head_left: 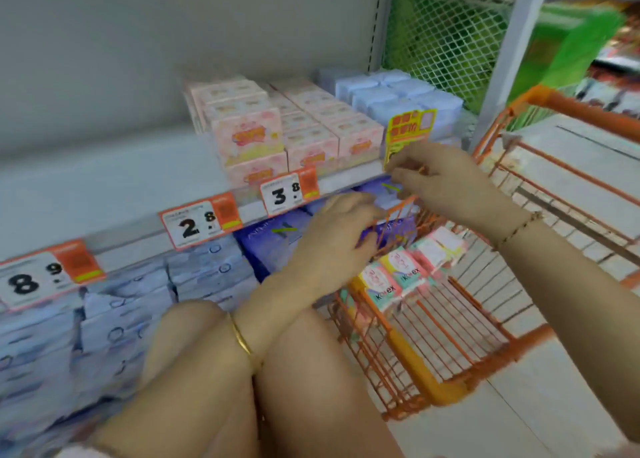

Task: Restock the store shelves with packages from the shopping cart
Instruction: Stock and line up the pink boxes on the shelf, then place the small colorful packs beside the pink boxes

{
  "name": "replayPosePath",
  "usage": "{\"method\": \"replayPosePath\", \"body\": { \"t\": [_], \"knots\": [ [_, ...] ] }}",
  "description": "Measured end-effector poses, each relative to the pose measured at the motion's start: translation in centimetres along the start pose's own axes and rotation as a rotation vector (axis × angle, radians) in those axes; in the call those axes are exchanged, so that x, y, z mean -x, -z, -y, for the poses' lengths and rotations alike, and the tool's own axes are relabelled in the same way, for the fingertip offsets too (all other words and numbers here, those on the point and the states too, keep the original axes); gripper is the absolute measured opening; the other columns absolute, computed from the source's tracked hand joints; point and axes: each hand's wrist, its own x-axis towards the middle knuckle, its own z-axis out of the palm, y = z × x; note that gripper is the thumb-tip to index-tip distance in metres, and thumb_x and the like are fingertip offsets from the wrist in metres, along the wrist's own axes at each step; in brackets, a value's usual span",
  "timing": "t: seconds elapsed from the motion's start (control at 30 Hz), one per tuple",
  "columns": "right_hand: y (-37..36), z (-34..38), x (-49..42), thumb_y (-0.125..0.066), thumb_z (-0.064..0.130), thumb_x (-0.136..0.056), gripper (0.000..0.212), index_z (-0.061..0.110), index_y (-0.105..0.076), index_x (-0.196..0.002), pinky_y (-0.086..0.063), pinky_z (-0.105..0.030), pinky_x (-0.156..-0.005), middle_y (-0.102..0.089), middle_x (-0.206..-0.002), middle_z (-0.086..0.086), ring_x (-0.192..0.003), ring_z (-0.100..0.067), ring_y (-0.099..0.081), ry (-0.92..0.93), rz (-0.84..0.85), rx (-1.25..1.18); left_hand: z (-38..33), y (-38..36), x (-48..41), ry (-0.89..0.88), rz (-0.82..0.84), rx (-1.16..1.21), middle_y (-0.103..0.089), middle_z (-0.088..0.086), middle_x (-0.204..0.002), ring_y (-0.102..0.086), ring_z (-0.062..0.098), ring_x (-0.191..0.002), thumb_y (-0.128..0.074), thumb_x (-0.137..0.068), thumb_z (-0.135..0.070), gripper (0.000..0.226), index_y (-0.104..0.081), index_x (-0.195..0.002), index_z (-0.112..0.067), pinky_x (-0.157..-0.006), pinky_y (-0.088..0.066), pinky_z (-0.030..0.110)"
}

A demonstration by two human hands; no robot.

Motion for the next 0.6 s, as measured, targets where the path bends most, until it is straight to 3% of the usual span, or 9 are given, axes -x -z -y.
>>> {"method": "replayPosePath", "body": {
  "t": [0.07, 0.13, 0.23, 0.3, 0.4, 0.6],
  "knots": [
    [-0.5, -1.7, 2.4, -0.052, 0.005, -0.089, 0.013, 0.001, -0.065, -0.091, -0.043, -0.025, -0.064, -0.066, -0.089, -0.013, -0.084, -0.029, -0.064, -0.042, 0.164, 0.115, -0.5, -2.4, 0.6, 0.064, 0.190, -0.134, -0.051, 0.017, -0.132, -0.047, 0.029, -0.123, -0.045, -0.079, -0.027, 0.049, -0.059, -0.123, -0.012, -0.099, -0.032, 0.032],
    [-1.7, -3.1, 3.8, -0.049, 0.007, -0.090, 0.019, -0.006, -0.064, -0.090, -0.042, -0.025, -0.061, -0.068, -0.091, -0.020, -0.086, -0.031, -0.065, -0.067, 0.378, 0.252, -0.5, -3.6, 0.9, 0.142, 0.291, -0.222, -0.028, 0.005, -0.152, -0.028, 0.023, -0.138, -0.048, -0.085, -0.019, 0.052, -0.045, -0.137, -0.023, -0.107, -0.023, 0.033],
    [-4.6, -4.2, 4.9, -0.052, 0.014, -0.092, 0.029, 0.000, -0.062, -0.116, -0.041, -0.026, -0.075, -0.063, -0.117, -0.014, -0.103, -0.026, -0.060, -0.053, 0.626, 0.387, -0.6, -3.6, 1.2, 0.190, 0.303, -0.249, -0.018, -0.003, -0.156, -0.021, 0.020, -0.141, -0.045, -0.085, -0.007, 0.058, -0.039, -0.140, -0.027, -0.108, -0.020, 0.033],
    [-6.9, -4.6, 4.9, -0.058, 0.020, -0.090, 0.042, 0.003, -0.052, -0.129, -0.041, -0.029, -0.092, -0.054, -0.129, -0.013, -0.115, -0.028, -0.053, -0.016, 0.720, 0.437, -0.5, -3.3, 1.5, 0.206, 0.309, -0.226, -0.018, -0.004, -0.156, -0.021, 0.019, -0.141, -0.042, -0.087, -0.005, 0.058, -0.039, -0.140, -0.027, -0.111, -0.022, 0.035],
    [-10.0, -5.2, 4.4, -0.064, 0.028, -0.086, 0.057, 0.002, -0.042, -0.132, -0.042, -0.043, -0.097, -0.045, -0.133, -0.018, -0.117, -0.033, -0.049, 0.038, 0.780, 0.576, -0.1, -2.7, 2.2, 0.227, 0.293, -0.213, -0.018, -0.006, -0.156, -0.021, 0.017, -0.141, -0.041, -0.087, -0.002, 0.059, -0.037, -0.141, -0.025, -0.110, -0.023, 0.035],
    [-13.7, -4.6, 4.8, -0.077, 0.039, -0.071, 0.088, 0.005, -0.031, -0.138, -0.041, -0.042, -0.101, -0.037, -0.137, -0.013, -0.122, -0.034, -0.042, 0.136, 0.738, 0.724, 1.7, -1.7, 3.6, 0.252, 0.255, -0.225, -0.021, -0.006, -0.156, -0.023, 0.015, -0.141, -0.040, -0.083, 0.000, 0.063, -0.037, -0.142, -0.023, -0.112, -0.023, 0.033]
  ]
}}
